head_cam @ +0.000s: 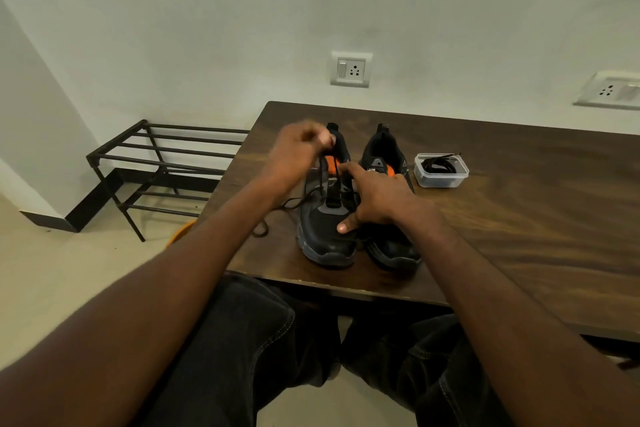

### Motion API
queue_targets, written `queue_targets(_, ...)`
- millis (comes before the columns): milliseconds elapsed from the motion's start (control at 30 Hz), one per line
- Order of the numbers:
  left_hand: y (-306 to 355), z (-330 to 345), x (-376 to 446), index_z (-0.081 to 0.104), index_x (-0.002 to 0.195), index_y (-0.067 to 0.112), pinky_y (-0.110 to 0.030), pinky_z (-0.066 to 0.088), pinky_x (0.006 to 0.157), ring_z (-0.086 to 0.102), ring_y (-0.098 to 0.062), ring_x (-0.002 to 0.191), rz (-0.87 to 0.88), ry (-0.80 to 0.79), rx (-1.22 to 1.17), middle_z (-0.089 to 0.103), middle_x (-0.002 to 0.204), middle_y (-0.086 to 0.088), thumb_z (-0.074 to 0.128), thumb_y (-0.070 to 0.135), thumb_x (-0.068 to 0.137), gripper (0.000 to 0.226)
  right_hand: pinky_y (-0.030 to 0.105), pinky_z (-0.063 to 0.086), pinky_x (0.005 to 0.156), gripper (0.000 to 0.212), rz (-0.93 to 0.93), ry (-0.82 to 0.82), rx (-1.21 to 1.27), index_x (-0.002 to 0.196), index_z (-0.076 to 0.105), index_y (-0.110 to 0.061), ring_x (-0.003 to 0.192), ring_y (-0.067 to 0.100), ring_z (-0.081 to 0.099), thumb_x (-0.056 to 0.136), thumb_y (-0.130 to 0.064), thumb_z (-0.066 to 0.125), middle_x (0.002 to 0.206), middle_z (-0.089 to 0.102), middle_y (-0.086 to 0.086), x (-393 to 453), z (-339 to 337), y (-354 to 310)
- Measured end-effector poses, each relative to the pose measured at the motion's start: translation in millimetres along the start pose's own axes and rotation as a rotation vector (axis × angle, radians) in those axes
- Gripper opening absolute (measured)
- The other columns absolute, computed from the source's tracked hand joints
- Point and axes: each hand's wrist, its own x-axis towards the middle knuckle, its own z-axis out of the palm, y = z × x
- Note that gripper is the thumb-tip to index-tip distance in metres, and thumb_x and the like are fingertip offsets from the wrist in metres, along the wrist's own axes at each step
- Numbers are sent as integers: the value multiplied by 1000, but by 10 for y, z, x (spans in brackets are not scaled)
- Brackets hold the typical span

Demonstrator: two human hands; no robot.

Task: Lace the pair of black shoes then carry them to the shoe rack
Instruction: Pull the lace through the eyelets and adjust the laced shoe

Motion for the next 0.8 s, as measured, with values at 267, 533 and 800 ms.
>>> queue_targets(267,-320,10,-4,70,99,21,-17,44,70,56,-5,82,144,-186,718,58,99,4,73,20,94,7,66,15,122,113,-7,0,4,154,21,-43,143,35,46,67,-55,92,151,55,4,32,30,8)
queue_targets(533,-203,68,-5,65,86,24,-27,51,76,60,-5,81,137,-125,615,64,93,4,61,10,100,19,66,14,123,113,-11,5,25,155,20,-42,144,35,45,69,-54,91,152,54,3,3,24,12)
queue_targets(800,-135,-93,-13,61,104,18,-23,51,61,64,-13,77,86,-30,342,66,89,0,57,23,105,7,67,18,122,111,-13,-13,48,154,22,-43,144,35,46,69,-52,92,153,54,4,9,18,13)
